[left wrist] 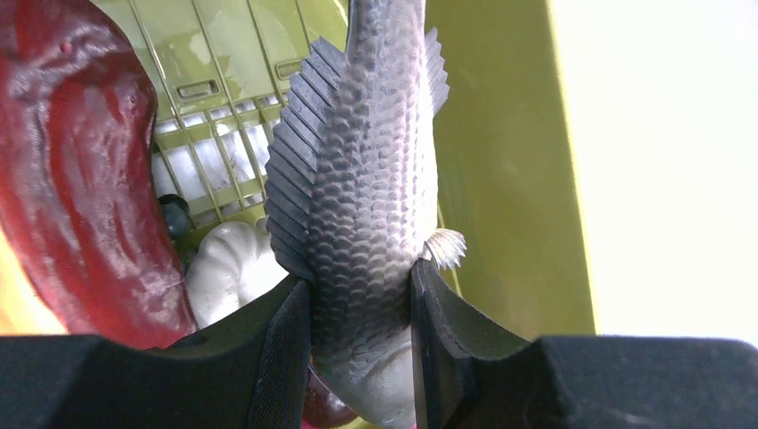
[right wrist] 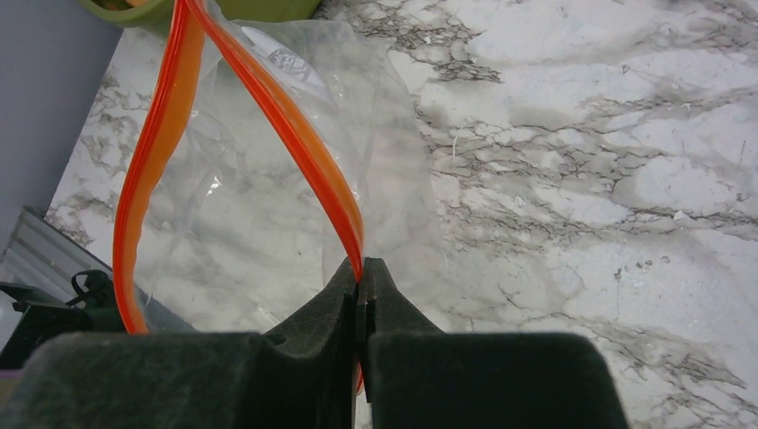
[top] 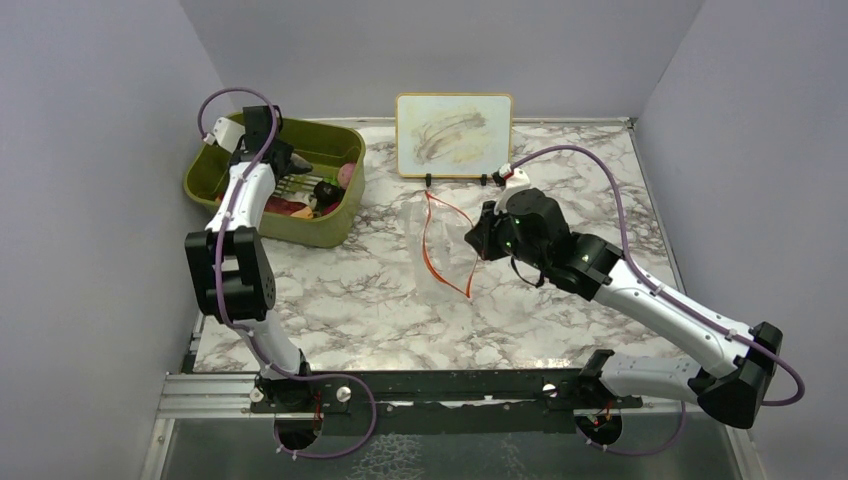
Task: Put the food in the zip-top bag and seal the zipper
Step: Pick up the fake fish from the bin.
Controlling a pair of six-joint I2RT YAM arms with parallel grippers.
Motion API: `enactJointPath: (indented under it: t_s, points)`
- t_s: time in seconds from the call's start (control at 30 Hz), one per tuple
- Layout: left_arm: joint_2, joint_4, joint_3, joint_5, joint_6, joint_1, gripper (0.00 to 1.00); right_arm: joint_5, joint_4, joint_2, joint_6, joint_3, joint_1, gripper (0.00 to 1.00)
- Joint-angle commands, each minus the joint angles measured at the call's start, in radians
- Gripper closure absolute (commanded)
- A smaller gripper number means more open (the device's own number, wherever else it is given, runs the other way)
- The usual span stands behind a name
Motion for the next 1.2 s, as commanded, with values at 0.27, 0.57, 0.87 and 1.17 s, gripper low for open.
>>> enactJointPath:
  t_s: [0.27, 0.57, 0.87, 1.17]
  points:
    - [-0.377, 0.403, -0.267, 0.174, 0.337, -0.057, 0.8, 0.066, -0.069, 0.113, 0.284, 0.074, 0.006, 0.99]
    - [-0.415, 0.549, -0.269, 0.521, 0.424, -0.203, 0.77, 0.132, -0.081, 0.15, 0.339, 0.134, 0.005, 0.99]
    - [-0.464, 0.689, -0.304, 0.776, 0.517, -0.378, 0.76, 0.166, -0.056, 0.202, 0.29, 0.191, 0.005, 0.99]
    - [-0.532, 0.778, -0.36, 0.902, 0.502, -0.465, 0.76, 0.112, -0.032, 0.224, 0.333, 0.198, 0.001, 0.99]
